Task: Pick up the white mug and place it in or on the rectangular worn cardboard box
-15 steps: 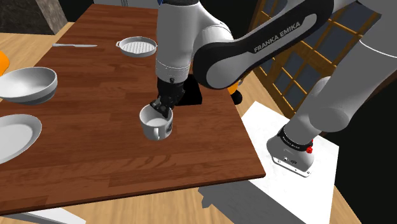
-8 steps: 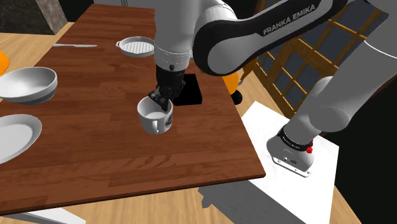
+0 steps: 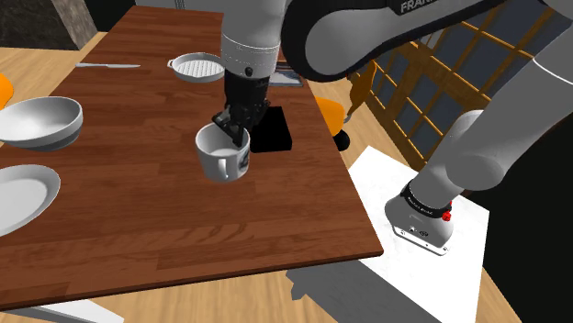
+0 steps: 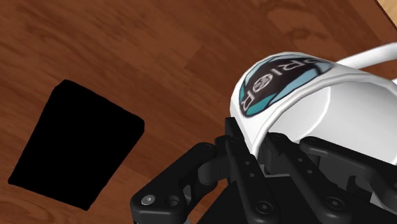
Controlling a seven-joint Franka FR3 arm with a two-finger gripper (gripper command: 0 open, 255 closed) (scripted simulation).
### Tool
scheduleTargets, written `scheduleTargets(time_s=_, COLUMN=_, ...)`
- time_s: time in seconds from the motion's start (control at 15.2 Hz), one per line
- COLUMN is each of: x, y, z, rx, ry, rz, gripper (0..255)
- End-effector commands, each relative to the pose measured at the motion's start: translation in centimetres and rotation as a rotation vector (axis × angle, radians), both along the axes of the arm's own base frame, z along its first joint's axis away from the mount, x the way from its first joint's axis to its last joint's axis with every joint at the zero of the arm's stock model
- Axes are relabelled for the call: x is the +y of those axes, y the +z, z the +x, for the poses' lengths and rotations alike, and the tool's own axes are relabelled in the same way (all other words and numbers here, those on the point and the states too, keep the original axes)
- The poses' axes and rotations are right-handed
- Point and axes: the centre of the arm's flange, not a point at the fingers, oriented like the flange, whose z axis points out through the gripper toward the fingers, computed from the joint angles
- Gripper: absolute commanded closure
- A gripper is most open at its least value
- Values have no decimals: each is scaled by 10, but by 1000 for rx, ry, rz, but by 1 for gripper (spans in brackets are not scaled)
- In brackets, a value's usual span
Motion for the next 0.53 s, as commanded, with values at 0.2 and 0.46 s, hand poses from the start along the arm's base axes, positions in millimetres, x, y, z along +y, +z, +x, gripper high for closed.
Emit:
scheduleTargets(time_s=0.2, x=1, y=26, z=0, rx=0, ry=0, rz=0, gripper=255)
scheduleTargets(time_s=0.46, x=-25, y=35, z=7, rx=0, ry=0, rz=0, gripper=255)
